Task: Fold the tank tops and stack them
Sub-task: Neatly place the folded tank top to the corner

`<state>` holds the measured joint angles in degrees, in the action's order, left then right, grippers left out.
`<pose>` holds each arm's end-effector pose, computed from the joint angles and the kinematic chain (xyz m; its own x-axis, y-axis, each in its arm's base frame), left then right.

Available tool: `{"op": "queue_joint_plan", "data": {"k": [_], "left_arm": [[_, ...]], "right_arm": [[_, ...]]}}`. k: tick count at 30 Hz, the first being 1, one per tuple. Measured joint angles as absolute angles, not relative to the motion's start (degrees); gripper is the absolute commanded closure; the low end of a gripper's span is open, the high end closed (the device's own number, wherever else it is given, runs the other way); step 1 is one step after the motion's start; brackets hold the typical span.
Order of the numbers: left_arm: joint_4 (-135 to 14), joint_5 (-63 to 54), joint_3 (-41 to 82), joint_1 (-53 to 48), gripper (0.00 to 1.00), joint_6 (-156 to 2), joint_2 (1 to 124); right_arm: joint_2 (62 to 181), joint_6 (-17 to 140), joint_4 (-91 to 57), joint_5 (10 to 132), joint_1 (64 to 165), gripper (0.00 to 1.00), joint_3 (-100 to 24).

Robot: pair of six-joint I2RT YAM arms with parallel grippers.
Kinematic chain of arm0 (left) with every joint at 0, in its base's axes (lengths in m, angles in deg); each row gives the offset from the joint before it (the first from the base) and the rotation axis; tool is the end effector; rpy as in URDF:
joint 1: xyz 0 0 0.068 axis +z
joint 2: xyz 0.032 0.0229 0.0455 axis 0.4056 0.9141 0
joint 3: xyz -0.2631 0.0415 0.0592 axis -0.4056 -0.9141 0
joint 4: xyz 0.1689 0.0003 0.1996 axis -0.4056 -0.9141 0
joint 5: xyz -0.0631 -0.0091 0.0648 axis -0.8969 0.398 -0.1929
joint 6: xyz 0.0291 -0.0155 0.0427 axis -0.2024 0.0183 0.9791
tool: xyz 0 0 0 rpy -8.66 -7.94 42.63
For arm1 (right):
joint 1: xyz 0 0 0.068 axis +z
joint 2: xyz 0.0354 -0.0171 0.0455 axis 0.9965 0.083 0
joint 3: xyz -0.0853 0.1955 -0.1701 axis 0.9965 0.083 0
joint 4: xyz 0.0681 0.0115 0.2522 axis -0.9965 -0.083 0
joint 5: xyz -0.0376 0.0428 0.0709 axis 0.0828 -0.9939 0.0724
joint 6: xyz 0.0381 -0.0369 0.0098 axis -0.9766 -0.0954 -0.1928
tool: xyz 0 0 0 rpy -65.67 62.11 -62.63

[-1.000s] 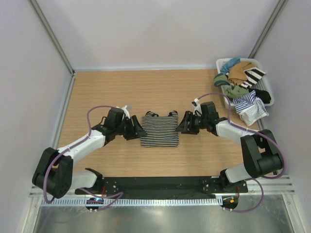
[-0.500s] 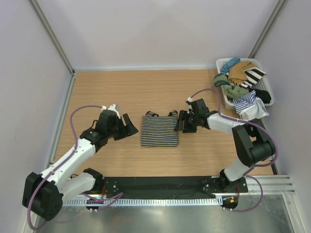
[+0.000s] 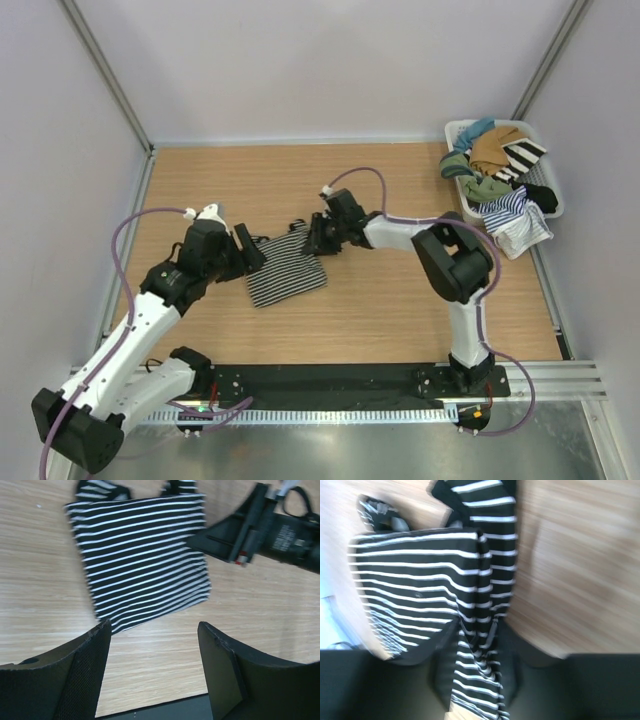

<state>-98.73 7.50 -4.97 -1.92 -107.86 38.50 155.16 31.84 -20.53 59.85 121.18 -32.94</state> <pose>0.1695 -0.0796 0.2867 -0.7004 -0.4065 -0.5867 -0.1087 0.8732 -0.4752 0.3328 0.2555 0.1424 -0.9226 0.0282 -0.3848 -0.2227 0.7754 0.5908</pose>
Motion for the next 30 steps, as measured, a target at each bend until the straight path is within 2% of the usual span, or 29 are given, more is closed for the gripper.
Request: {"op": "queue_joint_plan", "data": {"k": [4,6,10,13,17,22,26,30], "left_arm": [[-102.0,10.9,-1.8,-1.7,0.27,-107.3,35.7],[-102.9,12.4,-0.7,-1.7,0.27,-107.2,34.3],[-103.7,13.2,-0.4,-1.6,0.27,-107.2,32.6],[-101.9,11.7,-1.7,-1.5,0.29,-107.4,32.9],[-98.7,9.2,-3.8,-2.5,0.29,-108.2,37.8],[-92.5,6.8,-3.8,-7.5,0.3,-108.9,52.1],[-88.4,5.1,-3.7,-9.7,0.3,-109.1,60.5],[-84.7,4.3,-3.4,-9.6,0.3,-109.0,67.3]], "right_arm": [[165.2,26.5,-15.2,58.0,126.6,0.28,-46.0],[167.2,25.0,-13.5,57.5,128.4,0.25,-49.0],[163.3,26.0,-15.7,58.7,128.3,0.26,-47.6],[154.7,28.7,-19.6,60.8,124.1,0.28,-42.6],[137.8,34.2,-28.8,66.1,111.9,0.3,-38.0],[123.9,40.4,-39.9,79.9,96.2,0.34,-38.6],[121.9,42.3,-46.9,85.8,88.2,0.33,-40.0],[125.4,43.2,-52.5,90.7,84.5,0.33,-42.3]]}}
